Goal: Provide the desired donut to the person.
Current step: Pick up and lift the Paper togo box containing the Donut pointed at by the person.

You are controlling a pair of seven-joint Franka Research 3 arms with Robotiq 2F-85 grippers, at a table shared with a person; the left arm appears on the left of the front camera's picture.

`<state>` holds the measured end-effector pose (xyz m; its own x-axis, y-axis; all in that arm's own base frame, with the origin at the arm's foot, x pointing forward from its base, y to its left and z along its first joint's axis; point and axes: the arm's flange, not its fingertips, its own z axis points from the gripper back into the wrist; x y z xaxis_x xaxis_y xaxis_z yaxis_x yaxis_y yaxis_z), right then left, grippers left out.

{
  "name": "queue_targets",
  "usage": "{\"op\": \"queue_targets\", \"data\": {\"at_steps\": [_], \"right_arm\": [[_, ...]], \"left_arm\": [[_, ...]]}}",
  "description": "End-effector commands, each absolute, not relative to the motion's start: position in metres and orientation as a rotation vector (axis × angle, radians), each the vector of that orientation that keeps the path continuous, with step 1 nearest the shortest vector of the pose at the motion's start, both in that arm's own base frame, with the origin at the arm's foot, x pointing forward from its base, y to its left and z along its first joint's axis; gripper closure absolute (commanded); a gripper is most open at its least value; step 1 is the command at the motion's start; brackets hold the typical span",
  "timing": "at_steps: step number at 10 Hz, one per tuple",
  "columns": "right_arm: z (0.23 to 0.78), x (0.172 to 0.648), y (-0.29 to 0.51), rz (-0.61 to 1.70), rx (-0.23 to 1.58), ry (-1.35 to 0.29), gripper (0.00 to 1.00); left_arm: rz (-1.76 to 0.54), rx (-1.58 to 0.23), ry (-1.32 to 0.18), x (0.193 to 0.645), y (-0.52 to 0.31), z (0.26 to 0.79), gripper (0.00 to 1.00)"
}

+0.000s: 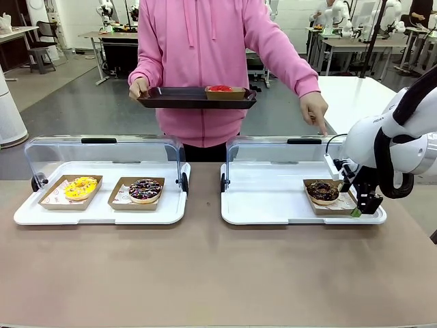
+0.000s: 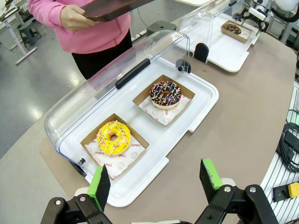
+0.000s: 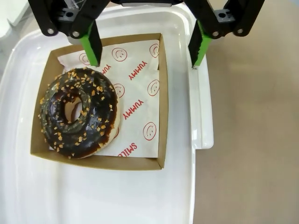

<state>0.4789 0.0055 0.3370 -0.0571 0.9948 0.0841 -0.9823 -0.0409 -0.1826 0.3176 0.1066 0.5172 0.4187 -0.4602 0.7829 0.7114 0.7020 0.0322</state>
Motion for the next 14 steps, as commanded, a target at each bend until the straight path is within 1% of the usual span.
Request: {"op": "queue_targets", "data": {"at_steps": [1,2,3,4,5,6,7,11,12,13,14], "right_arm": [[0.331,0.483,0.003,1.638,-0.102,-0.227,0.58],[0.33,0.483,0.003,1.643,-0.112,-0.236,1.0],[0.329,0.484,0.003,1.638,-0.112,-0.25,1.0],[0.327,0.486,0.005,1.64,-0.121,-0.23,1.0],[0.325,0.487,0.006,1.647,-0.125,-0.215,0.86],[0.323,0.488,0.006,1.654,-0.125,-0.193,0.97],[0.321,0.49,0.006,1.657,-0.114,-0.179,1.0],[0.327,0.48,0.003,1.666,-0.118,-0.209,1.0],[0.336,0.47,-0.004,1.681,-0.115,-0.251,1.0],[0.351,0.451,-0.01,1.685,-0.139,-0.304,1.0],[0.369,0.428,-0.015,1.664,-0.179,-0.322,1.0]], "left_arm": [[-0.736,-0.343,-0.864,0.317,0.106,0.518,0.0],[-0.736,-0.343,-0.864,0.317,0.106,0.518,0.0],[-0.736,-0.343,-0.864,0.317,0.106,0.518,0.0],[-0.736,-0.343,-0.864,0.317,0.106,0.518,0.0],[-0.736,-0.343,-0.864,0.317,0.106,0.518,0.0],[-0.736,-0.343,-0.864,0.317,0.106,0.518,0.0],[-0.736,-0.343,-0.864,0.317,0.106,0.518,0.0],[-0.736,-0.343,-0.864,0.317,0.106,0.518,0.0],[-0.736,-0.343,-0.864,0.317,0.106,0.518,0.0],[-0.736,-0.343,-0.864,0.317,0.106,0.518,0.0],[-0.736,-0.343,-0.864,0.317,0.106,0.518,0.0]]}}
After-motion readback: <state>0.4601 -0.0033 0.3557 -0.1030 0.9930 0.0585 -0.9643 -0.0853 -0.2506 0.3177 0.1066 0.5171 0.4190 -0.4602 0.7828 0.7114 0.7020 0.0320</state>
